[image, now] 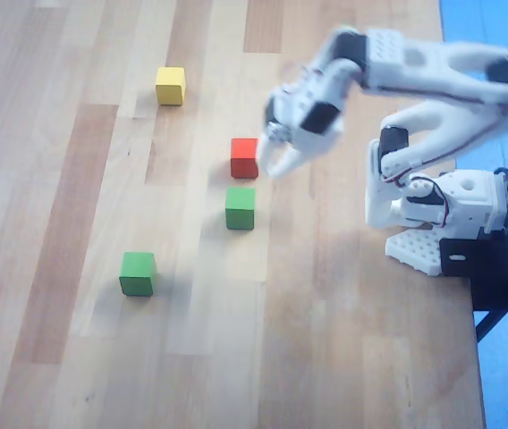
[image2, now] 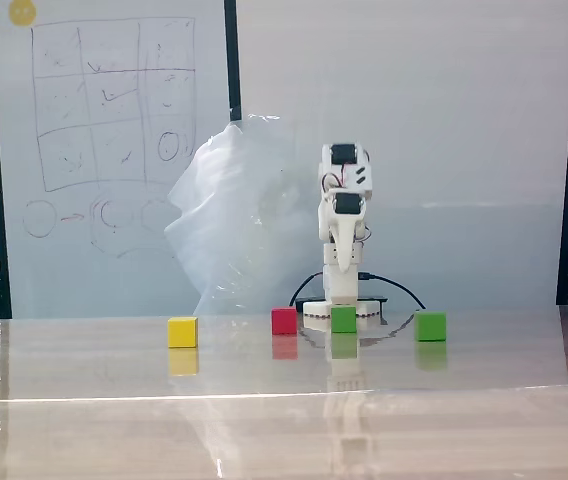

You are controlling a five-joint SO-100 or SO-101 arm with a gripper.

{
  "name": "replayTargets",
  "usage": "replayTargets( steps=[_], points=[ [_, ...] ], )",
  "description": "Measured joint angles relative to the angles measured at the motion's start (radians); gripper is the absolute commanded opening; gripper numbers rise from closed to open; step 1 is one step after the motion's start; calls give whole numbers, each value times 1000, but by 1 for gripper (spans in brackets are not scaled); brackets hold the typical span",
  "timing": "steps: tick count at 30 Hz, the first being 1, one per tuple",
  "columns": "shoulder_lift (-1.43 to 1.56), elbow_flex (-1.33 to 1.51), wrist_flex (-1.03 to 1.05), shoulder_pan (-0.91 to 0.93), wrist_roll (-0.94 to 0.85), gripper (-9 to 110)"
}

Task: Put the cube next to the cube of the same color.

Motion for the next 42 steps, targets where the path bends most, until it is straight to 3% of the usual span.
replayTargets(
  steps=[5, 11, 24, 38, 42],
  points=[
    [-224, -187, 97, 0, 0, 1],
    [-354, -224, 120, 0, 0, 2],
    [-517, -224, 29, 0, 0, 32],
    [-739, -187, -189, 0, 0, 30],
    [-804, -184, -232, 0, 0, 23]
  ],
)
